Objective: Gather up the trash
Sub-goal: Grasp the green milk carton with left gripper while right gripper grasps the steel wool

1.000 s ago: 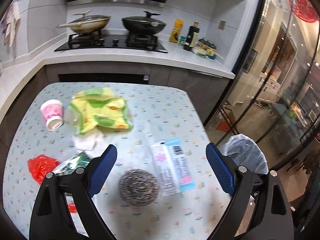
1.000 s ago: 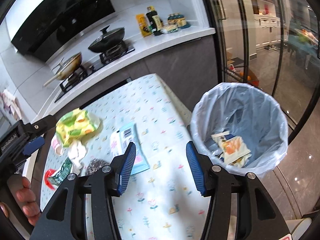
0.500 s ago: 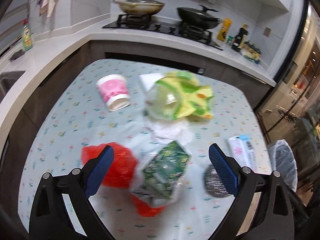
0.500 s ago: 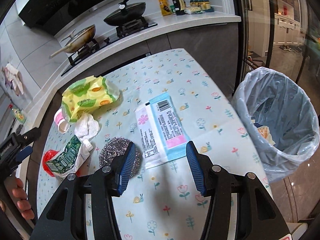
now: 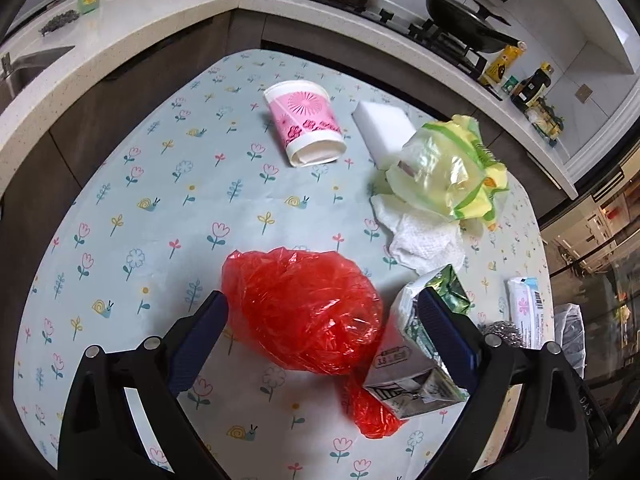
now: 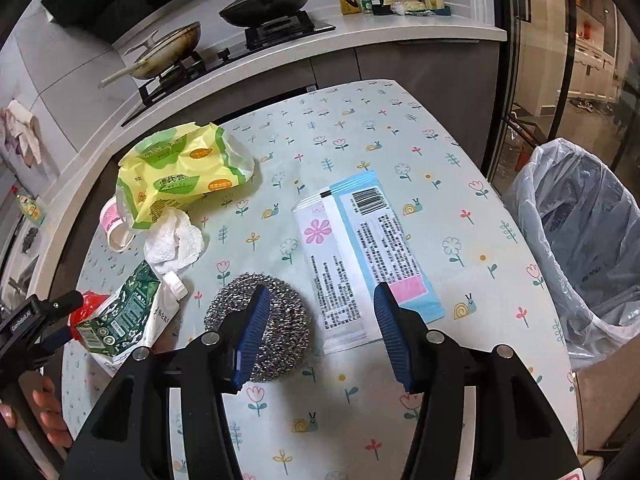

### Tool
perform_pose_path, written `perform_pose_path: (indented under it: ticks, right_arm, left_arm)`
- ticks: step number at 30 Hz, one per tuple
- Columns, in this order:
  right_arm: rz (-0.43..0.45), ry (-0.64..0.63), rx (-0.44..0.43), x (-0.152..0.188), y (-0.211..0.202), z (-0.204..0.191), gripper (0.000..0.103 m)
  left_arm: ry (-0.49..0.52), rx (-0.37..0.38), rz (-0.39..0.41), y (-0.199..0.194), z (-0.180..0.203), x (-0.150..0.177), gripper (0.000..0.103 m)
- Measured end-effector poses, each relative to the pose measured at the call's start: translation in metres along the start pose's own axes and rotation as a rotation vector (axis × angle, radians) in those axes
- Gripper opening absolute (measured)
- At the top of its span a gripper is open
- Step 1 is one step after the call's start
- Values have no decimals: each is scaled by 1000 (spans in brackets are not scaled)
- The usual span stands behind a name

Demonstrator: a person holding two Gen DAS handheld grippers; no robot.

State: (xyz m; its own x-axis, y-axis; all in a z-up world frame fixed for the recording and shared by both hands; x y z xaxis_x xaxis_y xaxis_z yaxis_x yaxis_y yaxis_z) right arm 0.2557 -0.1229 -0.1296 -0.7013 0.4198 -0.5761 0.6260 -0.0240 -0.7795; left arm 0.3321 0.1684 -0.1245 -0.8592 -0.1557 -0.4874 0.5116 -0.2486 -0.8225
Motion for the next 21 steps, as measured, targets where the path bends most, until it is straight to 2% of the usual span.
perform_pose_path:
  ticks: [2, 8, 12, 21]
  right_arm:
    - [-7, -9, -24, 3, 2, -12, 64]
    - [-56, -99, -31, 20, 24, -42, 66]
    - [-60, -123, 5, 24, 37, -46, 71]
    - [-50, -142, 19, 28, 48, -46, 75]
  left_arm:
    - [24, 15, 6, -4, 8, 2, 91]
    - [140, 70, 14, -14, 39, 20, 91]
    - [232, 61, 19, -13, 51, 34, 91]
    - [243, 61, -27, 7, 57, 46, 91]
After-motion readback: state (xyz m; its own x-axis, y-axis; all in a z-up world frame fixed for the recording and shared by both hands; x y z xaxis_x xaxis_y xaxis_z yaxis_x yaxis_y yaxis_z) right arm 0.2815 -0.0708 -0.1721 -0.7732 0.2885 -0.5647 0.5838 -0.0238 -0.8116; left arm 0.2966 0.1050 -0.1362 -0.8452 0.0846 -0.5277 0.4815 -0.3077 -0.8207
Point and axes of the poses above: each gripper's, at about its wrist camera, not at the fingertips, and y roughly the way its jaws point, z to its right, x to its underside, the point moved 6 cm from there along y, roughly the way its jaws point, and after that the axes turned 1 degree about -x, right-handed, at the moved point
